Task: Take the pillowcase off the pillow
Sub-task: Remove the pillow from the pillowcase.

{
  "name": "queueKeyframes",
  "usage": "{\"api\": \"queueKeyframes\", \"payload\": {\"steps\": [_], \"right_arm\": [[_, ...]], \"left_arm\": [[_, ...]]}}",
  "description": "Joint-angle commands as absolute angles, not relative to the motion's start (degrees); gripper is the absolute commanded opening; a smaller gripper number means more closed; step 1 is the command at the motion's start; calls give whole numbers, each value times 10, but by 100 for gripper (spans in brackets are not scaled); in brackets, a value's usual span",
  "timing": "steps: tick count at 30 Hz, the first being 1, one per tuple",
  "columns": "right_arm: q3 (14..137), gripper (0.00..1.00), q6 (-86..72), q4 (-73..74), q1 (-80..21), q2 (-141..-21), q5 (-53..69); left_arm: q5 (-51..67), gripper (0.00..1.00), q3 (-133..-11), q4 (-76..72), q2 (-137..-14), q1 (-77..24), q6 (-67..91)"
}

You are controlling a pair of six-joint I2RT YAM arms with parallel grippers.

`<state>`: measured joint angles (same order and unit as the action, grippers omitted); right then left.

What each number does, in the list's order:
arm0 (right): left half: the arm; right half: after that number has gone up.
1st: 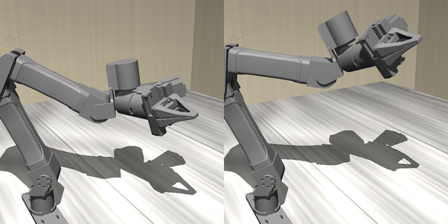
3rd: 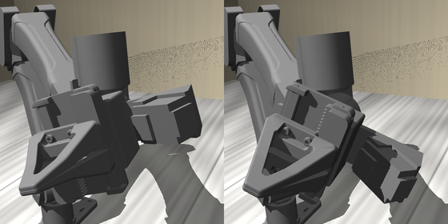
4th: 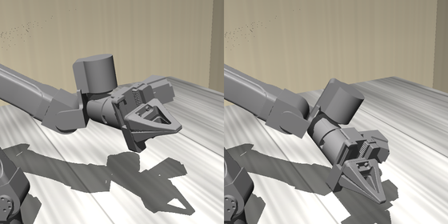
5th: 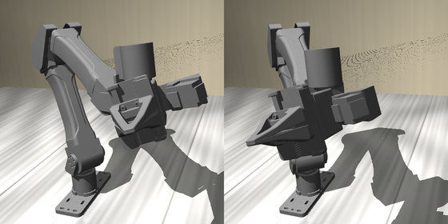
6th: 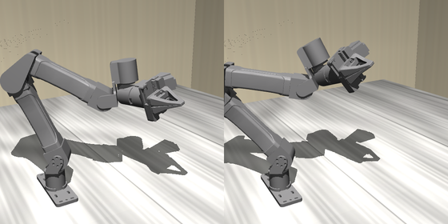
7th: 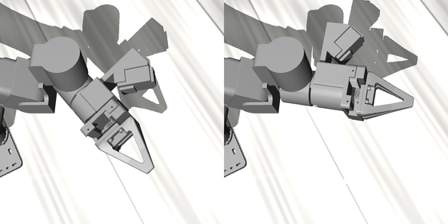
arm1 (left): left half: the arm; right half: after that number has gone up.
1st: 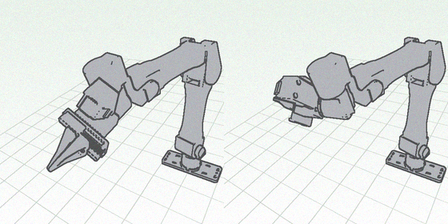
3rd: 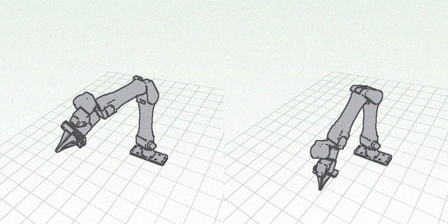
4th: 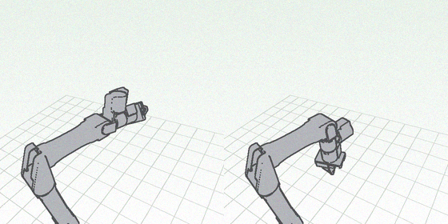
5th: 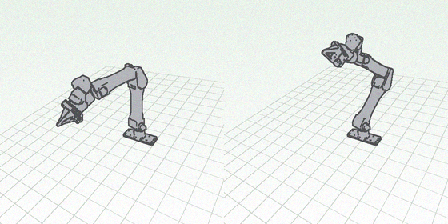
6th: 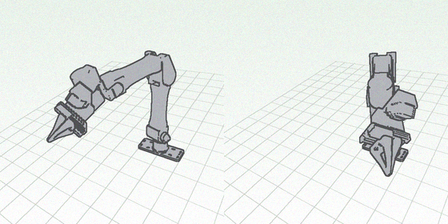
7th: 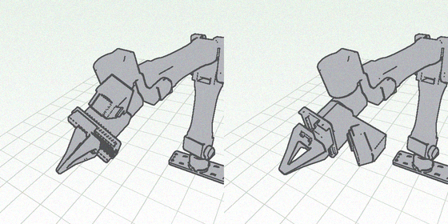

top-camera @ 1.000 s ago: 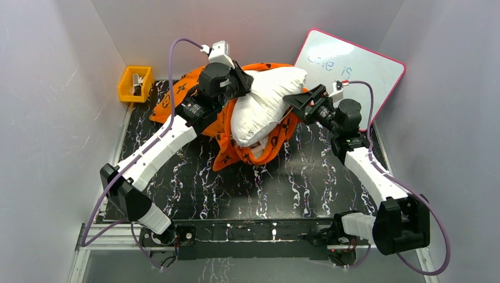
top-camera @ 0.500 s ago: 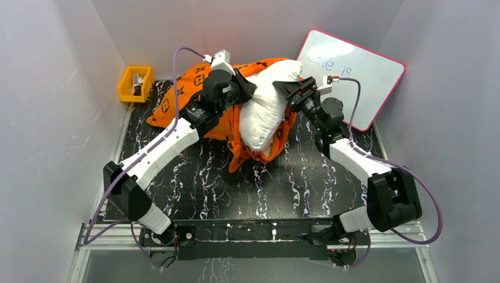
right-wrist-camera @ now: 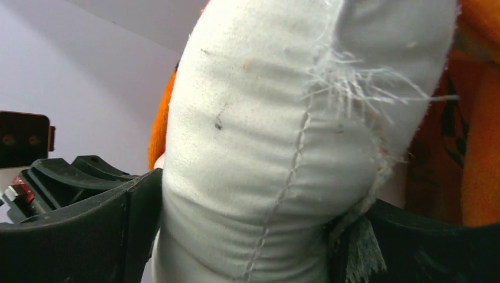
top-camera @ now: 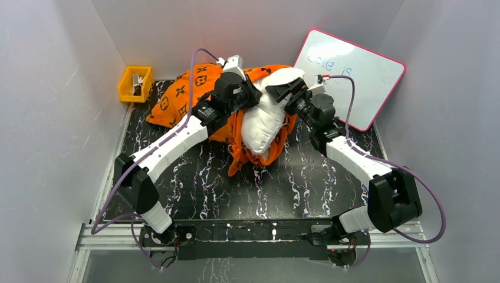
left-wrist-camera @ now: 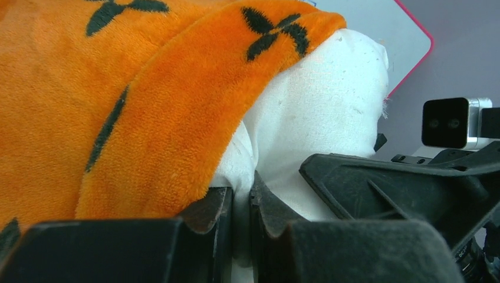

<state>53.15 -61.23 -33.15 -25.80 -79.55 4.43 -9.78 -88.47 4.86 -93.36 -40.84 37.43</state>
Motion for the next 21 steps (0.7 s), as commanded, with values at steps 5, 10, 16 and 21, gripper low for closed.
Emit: {"api": "queueKeyframes", "payload": {"steps": [5, 10, 16, 21], "right_arm": [[636, 98, -586, -312, -307, -787, 162], [656, 60, -557, -240, -307, -791, 165], [648, 0, -521, -140, -293, -759, 148], [628, 0, -479, -62, -267, -709, 177]], "left_arm": [[46, 0, -865, 39, -954, -435, 324], [86, 0, -820, 3, -918, -435, 284], [85, 73, -816, 16, -872, -408, 278], [68, 98, -835, 34, -828, -389, 246]]}}
